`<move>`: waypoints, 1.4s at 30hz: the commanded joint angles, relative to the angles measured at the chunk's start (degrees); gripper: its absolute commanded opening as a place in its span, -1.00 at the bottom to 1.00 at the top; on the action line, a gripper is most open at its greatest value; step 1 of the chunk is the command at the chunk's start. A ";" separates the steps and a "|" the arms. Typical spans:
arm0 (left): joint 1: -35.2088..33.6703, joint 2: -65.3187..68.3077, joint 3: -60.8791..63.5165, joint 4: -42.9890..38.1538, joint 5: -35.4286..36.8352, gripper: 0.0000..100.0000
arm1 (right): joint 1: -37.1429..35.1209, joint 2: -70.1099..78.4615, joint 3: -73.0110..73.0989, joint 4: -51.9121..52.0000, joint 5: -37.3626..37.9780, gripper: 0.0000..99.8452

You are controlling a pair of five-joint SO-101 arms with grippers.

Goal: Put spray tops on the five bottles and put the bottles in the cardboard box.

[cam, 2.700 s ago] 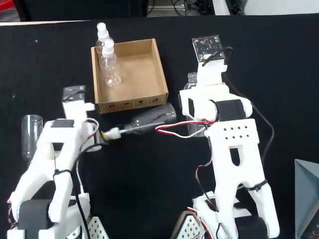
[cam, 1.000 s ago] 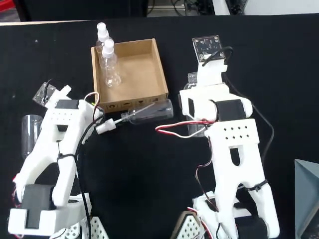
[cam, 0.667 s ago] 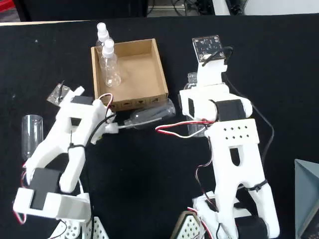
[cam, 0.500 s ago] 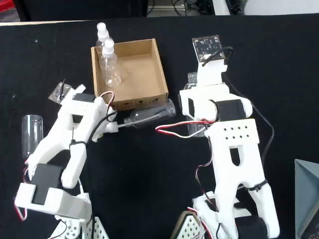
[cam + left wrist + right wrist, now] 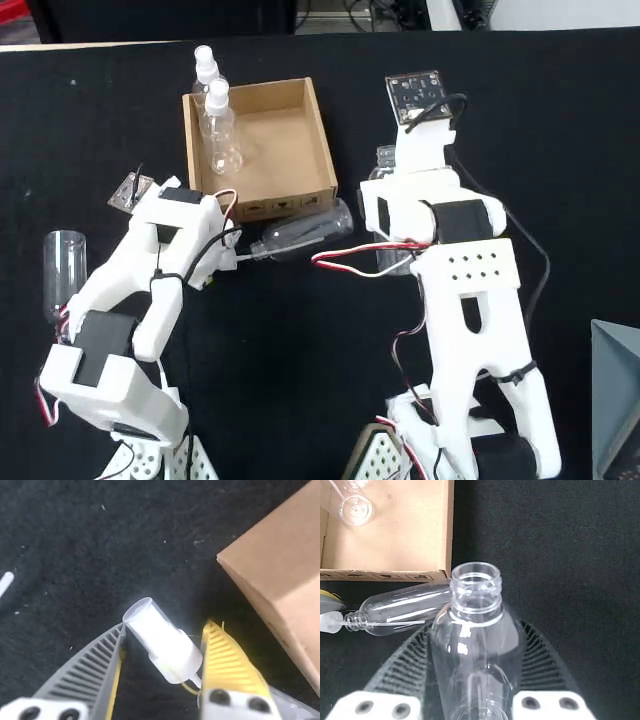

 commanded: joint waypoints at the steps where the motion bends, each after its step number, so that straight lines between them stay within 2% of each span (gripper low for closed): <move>1: -0.13 0.00 -2.24 -0.44 0.35 -0.55 | 0.09 -2.77 -0.40 -1.58 -0.09 -0.82; 17: -4.44 0.53 -1.63 -0.26 0.26 -0.56 | 0.00 -2.68 -0.40 -1.58 -0.09 -0.82; 19: -4.44 0.53 -1.63 -0.26 0.26 -0.64 | 0.00 -2.68 -0.40 -1.58 -0.09 -0.82; 23: -5.05 0.53 -1.63 -0.26 0.26 -0.96 | 0.00 -2.68 -0.40 -1.58 -0.09 -0.82; 26: -6.29 0.62 -1.63 -0.35 0.26 -0.87 | 0.00 -2.68 -0.40 -1.58 -0.09 -0.82; 30: -6.99 0.62 -1.63 -0.26 0.26 -0.95 | 0.00 -2.68 -0.40 -1.58 -0.09 -0.82; 37: -7.43 0.00 -2.33 2.99 0.26 -0.94 | 0.00 -2.68 -0.40 -1.58 -0.09 -0.82; 42: -11.30 -0.09 -2.33 3.08 0.18 -0.94 | 0.00 -2.68 -0.40 -1.58 -0.09 -0.82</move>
